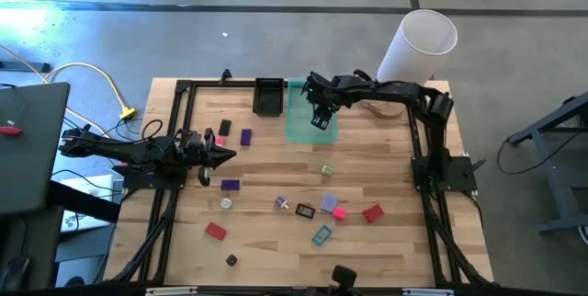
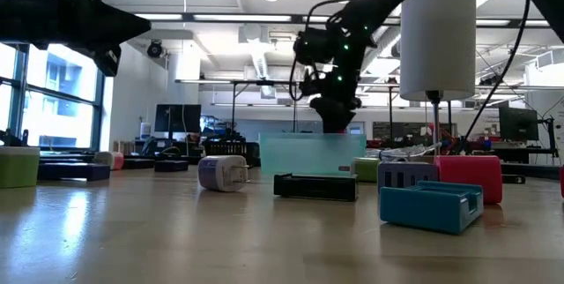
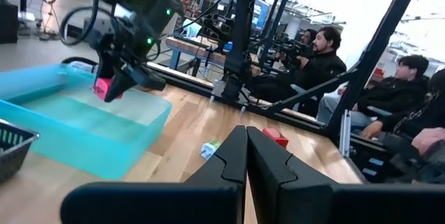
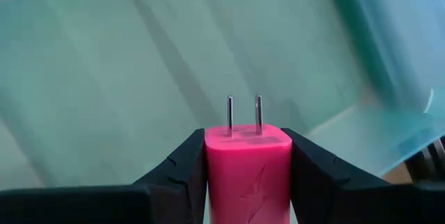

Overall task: Pick & Place Office items
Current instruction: Put the top pink charger adapter into the green bin, then put the bottom black digital clock into the black bin

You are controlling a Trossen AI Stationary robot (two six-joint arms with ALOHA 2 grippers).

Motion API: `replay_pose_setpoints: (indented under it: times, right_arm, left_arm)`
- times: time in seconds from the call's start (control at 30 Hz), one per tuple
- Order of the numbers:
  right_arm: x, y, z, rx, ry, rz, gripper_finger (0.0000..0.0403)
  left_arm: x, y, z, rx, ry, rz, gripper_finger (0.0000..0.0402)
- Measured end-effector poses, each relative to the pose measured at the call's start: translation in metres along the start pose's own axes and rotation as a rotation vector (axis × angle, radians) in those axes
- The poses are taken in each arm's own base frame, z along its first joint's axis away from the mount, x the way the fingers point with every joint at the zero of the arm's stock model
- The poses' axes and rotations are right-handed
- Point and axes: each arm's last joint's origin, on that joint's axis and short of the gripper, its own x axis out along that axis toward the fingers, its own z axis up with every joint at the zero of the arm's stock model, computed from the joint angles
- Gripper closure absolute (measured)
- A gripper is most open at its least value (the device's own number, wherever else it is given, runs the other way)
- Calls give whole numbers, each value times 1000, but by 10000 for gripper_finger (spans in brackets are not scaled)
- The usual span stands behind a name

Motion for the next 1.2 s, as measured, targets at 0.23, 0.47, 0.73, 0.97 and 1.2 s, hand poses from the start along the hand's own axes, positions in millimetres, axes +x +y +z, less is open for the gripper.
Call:
replay_pose_setpoints:
  times: [0.23,0.47,0.73,0.97,1.2]
  right_arm:
    - [-15,-9,37,43,-22,22,266]
    - [-4,-19,62,99,30,74,266]
    - [28,-19,60,102,115,92,266]
    - [28,-18,59,104,126,114,179]
    - [28,-19,59,50,122,98,130]
  left_arm:
    - [0,-2,-1,-3,20,-59,401]
    - [0,-2,-1,4,21,-64,401]
    - [0,-2,-1,8,27,-69,401]
    - [-1,-4,-3,21,42,-94,401]
    - [-1,-4,-3,24,42,-94,401]
